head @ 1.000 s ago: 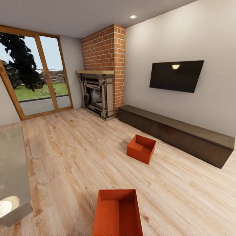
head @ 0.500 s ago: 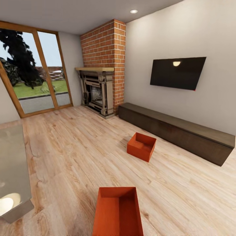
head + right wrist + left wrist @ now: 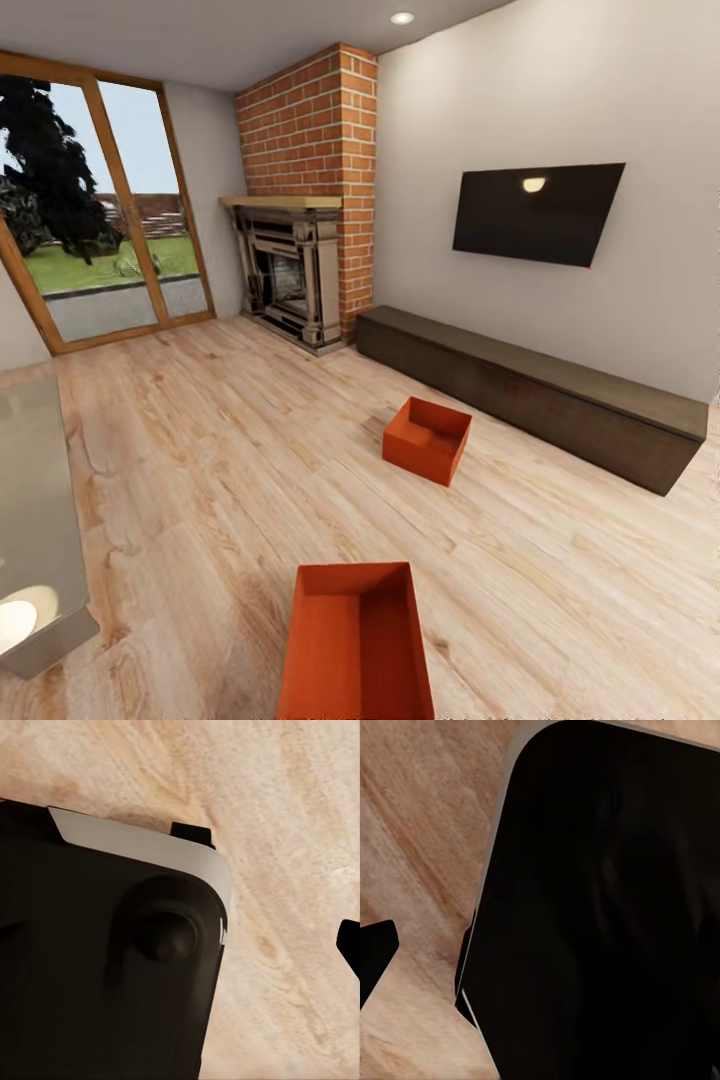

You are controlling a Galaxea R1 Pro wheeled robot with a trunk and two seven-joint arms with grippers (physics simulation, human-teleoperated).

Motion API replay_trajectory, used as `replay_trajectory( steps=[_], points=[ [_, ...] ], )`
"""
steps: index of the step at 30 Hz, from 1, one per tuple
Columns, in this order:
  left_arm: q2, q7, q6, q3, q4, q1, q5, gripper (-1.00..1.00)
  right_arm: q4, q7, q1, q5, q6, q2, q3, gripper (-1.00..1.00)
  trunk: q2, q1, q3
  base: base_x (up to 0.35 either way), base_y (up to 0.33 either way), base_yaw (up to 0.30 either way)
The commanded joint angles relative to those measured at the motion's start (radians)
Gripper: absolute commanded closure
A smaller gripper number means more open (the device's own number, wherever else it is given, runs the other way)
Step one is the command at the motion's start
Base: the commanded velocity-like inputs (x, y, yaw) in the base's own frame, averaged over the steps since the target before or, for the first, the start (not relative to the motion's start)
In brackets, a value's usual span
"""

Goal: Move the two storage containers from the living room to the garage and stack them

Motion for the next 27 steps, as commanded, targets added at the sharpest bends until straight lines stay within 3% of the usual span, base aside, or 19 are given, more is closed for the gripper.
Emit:
replay_trajectory(
  steps=[1, 27],
  points=[
    [0.000, 0.001, -0.002, 0.005, 0.000, 0.000, 0.001, -1.00, 0.003, -0.001, -0.001, -0.009, -0.006, 0.000, 0.008, -1.00, 0.000, 0.000, -0.002, 0.000, 0.000, -0.068],
    [0.000, 0.001, -0.002, 0.006, 0.001, 0.000, 0.001, -1.00, 0.003, -0.001, -0.001, -0.009, -0.006, 0.000, 0.009, -1.00, 0.000, 0.000, -0.043, 0.000, 0.000, -0.061]
  ],
)
